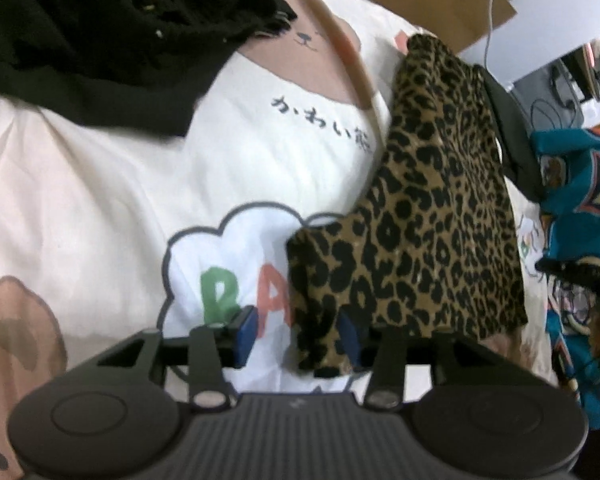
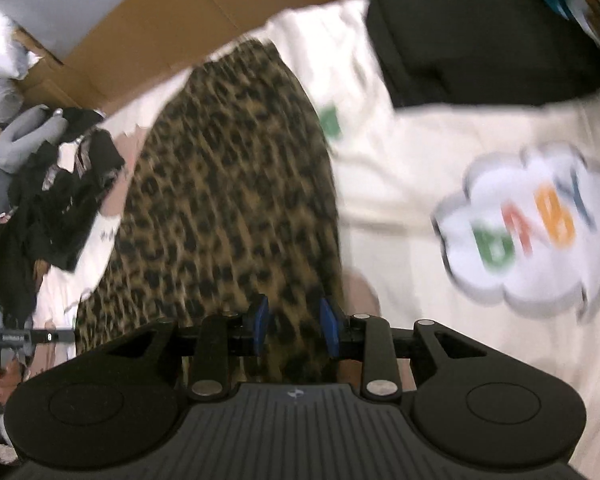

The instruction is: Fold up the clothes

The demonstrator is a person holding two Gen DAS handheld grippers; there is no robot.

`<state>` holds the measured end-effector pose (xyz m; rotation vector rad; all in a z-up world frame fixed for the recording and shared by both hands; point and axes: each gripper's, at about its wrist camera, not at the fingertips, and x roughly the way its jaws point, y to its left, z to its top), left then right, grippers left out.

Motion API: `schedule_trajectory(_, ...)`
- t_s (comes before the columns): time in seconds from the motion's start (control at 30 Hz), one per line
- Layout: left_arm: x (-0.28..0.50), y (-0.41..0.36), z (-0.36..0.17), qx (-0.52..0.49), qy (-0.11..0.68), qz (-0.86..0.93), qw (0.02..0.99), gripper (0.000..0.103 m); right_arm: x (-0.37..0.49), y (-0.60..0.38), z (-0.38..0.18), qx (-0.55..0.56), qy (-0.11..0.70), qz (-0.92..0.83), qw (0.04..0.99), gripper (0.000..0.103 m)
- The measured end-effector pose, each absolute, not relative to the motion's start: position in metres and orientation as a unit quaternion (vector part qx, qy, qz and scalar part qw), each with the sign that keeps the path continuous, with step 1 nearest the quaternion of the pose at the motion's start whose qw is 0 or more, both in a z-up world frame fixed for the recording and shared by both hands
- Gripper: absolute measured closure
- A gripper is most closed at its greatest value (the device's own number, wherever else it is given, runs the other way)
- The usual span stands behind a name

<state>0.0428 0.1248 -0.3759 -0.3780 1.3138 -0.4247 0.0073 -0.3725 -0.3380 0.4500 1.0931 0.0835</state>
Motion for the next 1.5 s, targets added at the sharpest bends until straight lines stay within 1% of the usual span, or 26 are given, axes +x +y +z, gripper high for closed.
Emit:
schedule_trajectory(0.13,0.047,0.12,-0.38,-0.167,0.603,-0.193,0.756,0.056,0.042,-0.369,-0.339,0.202,0.485,0.031,0.85,0.072)
schedule_trajectory(0.3,0.049,0.114,-0.382,-0.163,0.603,-0.192,0.757,0.056,0.066,-0.368,-0.353,0.191,0.471,0.01,0.861,0.073)
schedule_trajectory(0.5,0.051,0.113,-0.383,-0.158,0.604,-0.188,0.758,0.056,0.077,-0.365,-0.369,0.183,0.471,0.019,0.863,0.073)
schedule_trajectory(0.53,0.052,0.113,-0.383,-0.156,0.604,-0.189,0.758,0.056,0.079,-0.366,-0.37,0.183,0.471,0.017,0.863,0.075)
schedule_trajectory(0.67,0.041,0.11,-0.381,-0.172,0.601,-0.168,0.762,0.056,0.087,-0.369,-0.376,0.184,0.473,0.012,0.862,0.076)
schedule_trajectory(0.9,0.042,0.109,-0.382,-0.167,0.601,-0.171,0.763,0.056,0.109,-0.374,-0.392,0.201,0.503,0.027,0.84,0.076)
schedule_trajectory(0.93,0.042,0.109,-0.382,-0.167,0.602,-0.171,0.762,0.056,0.11,-0.374,-0.392,0.201,0.504,0.03,0.839,0.089)
schedule_trajectory(0.97,0.042,0.109,-0.383,-0.168,0.602,-0.171,0.762,0.056,0.111,-0.375,-0.391,0.203,0.504,0.032,0.839,0.097)
schedule_trajectory(1.0,0.042,0.109,-0.383,-0.166,0.602,-0.172,0.762,0.056,0.11,-0.377,-0.389,0.208,0.503,0.032,0.839,0.101)
schedule_trajectory(1.1,0.042,0.109,-0.383,-0.161,0.603,-0.176,0.761,0.056,0.107,-0.383,-0.379,0.205,0.494,0.022,0.845,0.103)
schedule_trajectory(1.37,0.041,0.108,-0.383,-0.158,0.602,-0.176,0.762,0.056,0.102,-0.389,-0.37,0.198,0.487,-0.001,0.851,0.103)
schedule_trajectory(1.5,0.041,0.109,-0.384,-0.16,0.602,-0.176,0.762,0.056,0.102,-0.387,-0.367,0.202,0.487,0.02,0.85,0.103)
